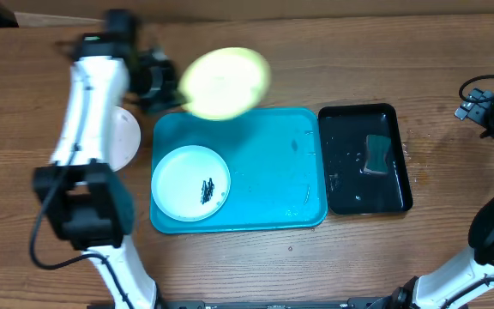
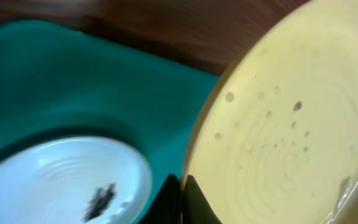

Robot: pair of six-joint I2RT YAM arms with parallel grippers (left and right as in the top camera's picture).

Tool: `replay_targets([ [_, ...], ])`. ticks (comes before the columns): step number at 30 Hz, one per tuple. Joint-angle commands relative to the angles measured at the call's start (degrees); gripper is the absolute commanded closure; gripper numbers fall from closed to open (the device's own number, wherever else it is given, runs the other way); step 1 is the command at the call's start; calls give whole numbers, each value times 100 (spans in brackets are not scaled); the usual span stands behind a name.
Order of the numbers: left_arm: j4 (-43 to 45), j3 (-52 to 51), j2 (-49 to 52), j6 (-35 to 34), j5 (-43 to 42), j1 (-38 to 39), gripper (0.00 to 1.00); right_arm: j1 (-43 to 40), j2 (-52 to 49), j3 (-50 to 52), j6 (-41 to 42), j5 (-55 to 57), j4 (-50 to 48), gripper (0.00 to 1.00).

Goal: Clean dirty plates on tray and stack at the side
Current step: 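Lower the yellow-rimmed plate onto the cream plate and release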

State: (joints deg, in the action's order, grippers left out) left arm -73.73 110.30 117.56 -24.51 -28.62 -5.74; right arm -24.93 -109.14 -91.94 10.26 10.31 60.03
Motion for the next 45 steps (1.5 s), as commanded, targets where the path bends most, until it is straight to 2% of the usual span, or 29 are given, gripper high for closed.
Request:
replay_targets([
  [1,-260,81,-11,223,472,-708,96,0,-26,-63,20,-7,-22,0],
  [7,-658,74,-11,181,1587,-1827,96,0,-26,-63,20,-7,-22,0],
  [14,-608,-2,-11,-319,2592,-2610,96,0,-26,-63,20,-7,-22,0],
  [22,-149,-409,-11,-341,2927,-2691,96,0,-26,-63,20,-7,-22,0],
  [36,717,-1298,-9,-337,2896,-2632,96,0,-26,-63,20,-7,-22,0],
  [38,782,-1355,-9,-328,2730,-2632,87,0,-26,-63,20,-7,-22,0],
  [41,850,-1355,-9,-37,2151,-2632,55,0,-26,-63,20,-7,-22,0],
  [42,872,-1353,-9,140,1838,-2632,49,0,-26,-63,20,-7,-22,0],
  [45,861,-1340,-9,498,1047,-2605,43,0,-26,-63,20,-7,-22,0],
])
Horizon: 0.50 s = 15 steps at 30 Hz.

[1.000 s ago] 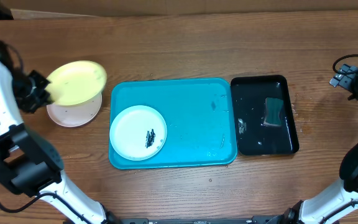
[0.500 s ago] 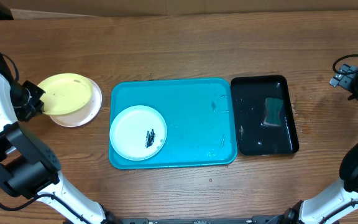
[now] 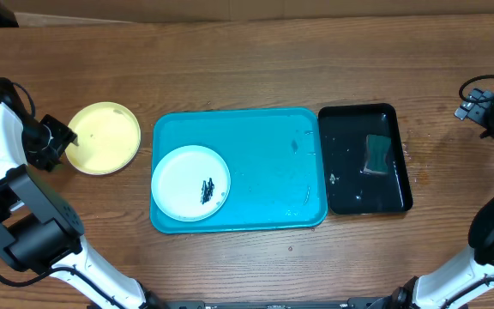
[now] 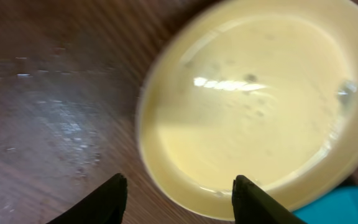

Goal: Clean dirty plates on tray and stack at the side
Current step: 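Lower the yellow-rimmed plate onto the cream plate and release, then move the left gripper to the white plate rim and grip it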

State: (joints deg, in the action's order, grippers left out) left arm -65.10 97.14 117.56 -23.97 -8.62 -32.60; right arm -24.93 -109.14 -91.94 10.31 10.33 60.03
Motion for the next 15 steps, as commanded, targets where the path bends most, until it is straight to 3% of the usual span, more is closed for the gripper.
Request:
replay_targets([
  [1,-24,-24,-11,538,-1217,107,42,0,-26,-63,15,-9,-22,0],
  [5,-153,-22,-22,1045,-1856,269,45,0,-26,-63,15,-9,-22,0],
  [8,-376,-22,-52,1145,-1862,468,47,0,-26,-63,15,-9,-22,0],
  [13,-1045,-24,-149,1622,-1775,992,61,0,-26,-63,15,-9,-22,0],
  [15,-1305,-24,-249,1692,-1550,1270,62,0,-26,-63,15,-9,-22,0],
])
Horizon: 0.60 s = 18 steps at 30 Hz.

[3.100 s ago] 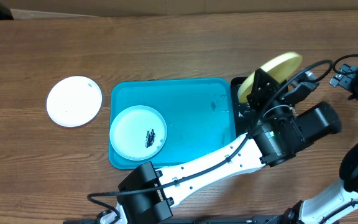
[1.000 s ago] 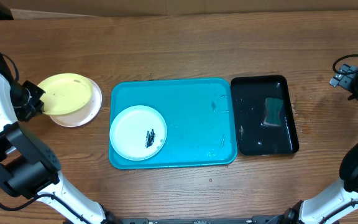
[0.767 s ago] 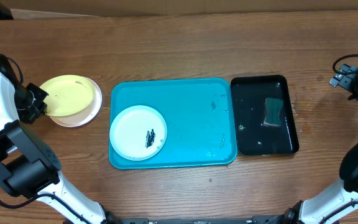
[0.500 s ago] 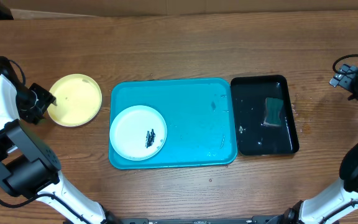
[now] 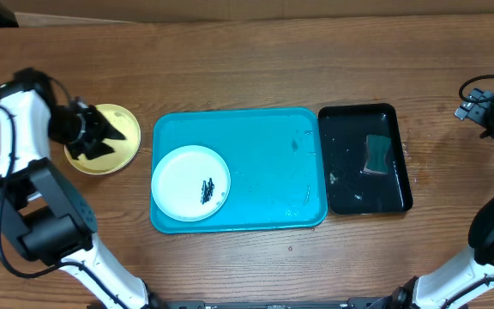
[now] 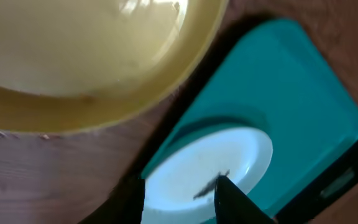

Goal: Clean dirty plates on tray and stack at the side
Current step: 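Move the left gripper to the white plate rim and grip it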

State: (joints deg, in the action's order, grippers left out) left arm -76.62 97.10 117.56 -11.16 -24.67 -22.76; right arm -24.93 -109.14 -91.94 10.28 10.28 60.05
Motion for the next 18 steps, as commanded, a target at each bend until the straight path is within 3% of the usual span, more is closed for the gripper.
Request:
replay_targets([
  [1,-278,-20,-323,411,234,448,62,0,-26,-63,17,-4,-24,0],
  [12,-699,-144,-1139,-74,1635,2083,63,0,-26,-63,17,-4,-24,0],
  [18,-595,-769,-1139,-422,2249,2677,71,0,-26,-63,17,-4,-24,0],
])
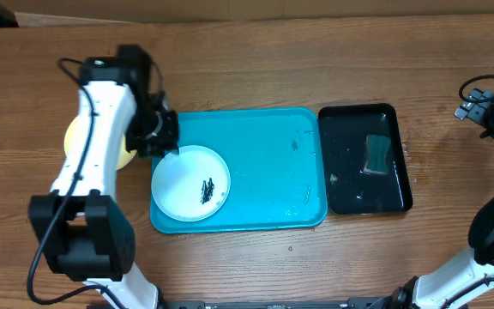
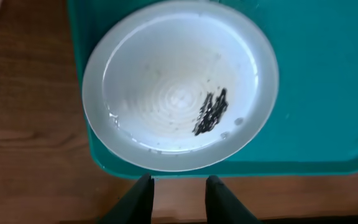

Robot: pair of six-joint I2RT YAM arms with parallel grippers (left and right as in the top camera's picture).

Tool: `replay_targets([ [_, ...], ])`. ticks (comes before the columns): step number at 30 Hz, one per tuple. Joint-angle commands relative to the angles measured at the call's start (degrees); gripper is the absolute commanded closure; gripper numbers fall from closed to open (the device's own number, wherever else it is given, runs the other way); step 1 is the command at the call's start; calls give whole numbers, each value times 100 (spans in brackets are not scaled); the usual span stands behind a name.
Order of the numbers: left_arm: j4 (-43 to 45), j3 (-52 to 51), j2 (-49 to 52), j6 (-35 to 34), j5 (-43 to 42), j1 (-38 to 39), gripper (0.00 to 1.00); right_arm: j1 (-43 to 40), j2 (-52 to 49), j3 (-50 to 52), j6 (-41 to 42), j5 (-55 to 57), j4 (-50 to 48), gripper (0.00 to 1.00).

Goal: Clean dirty plates on tray and stack at the side
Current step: 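Move the left gripper to the white plate rim and grip it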

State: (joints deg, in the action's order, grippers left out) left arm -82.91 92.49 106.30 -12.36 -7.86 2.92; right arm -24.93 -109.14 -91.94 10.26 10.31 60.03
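A white plate (image 1: 190, 182) with a dark smear of dirt (image 2: 211, 112) lies in the left part of the teal tray (image 1: 264, 137). In the left wrist view the white plate (image 2: 179, 84) fills the middle. My left gripper (image 1: 163, 142) hovers at the plate's left rim over the tray edge; this gripper (image 2: 178, 190) is open and empty, with wood showing between its fingers (image 2: 143, 199). A yellow plate (image 1: 75, 142) lies on the table left of the tray, mostly hidden by the arm. My right gripper (image 1: 480, 110) stays at the far right edge.
A black tray (image 1: 341, 116) holding water and a dark sponge (image 1: 376, 154) stands right of the teal tray. The teal tray's right half holds only a few wet specks. A cardboard edge runs along the table's back.
My left gripper has moved right, from over the yellow plate to the tray's left edge by the white plate. It is still open. The right arm has not moved.
First my left gripper held the yellow plate in the air behind the tray, with a white plate lying on the table to the left. Then the yellow plate lay at that spot, let go, the gripper open beside it. Now the gripper is at the dirty white plate.
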Motion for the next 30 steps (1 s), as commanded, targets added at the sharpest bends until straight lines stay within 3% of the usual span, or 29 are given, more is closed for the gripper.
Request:
replay_targets([
  [1,103,-461,-13,-387,658,136,71,0,-26,-63,20,-7,-22,0],
  [12,935,-1849,-35,-612,898,-164,71,0,-26,-63,20,-7,-22,0],
  [30,1543,-2009,-133,-612,918,-890,71,0,-26,-63,20,-7,-22,0],
])
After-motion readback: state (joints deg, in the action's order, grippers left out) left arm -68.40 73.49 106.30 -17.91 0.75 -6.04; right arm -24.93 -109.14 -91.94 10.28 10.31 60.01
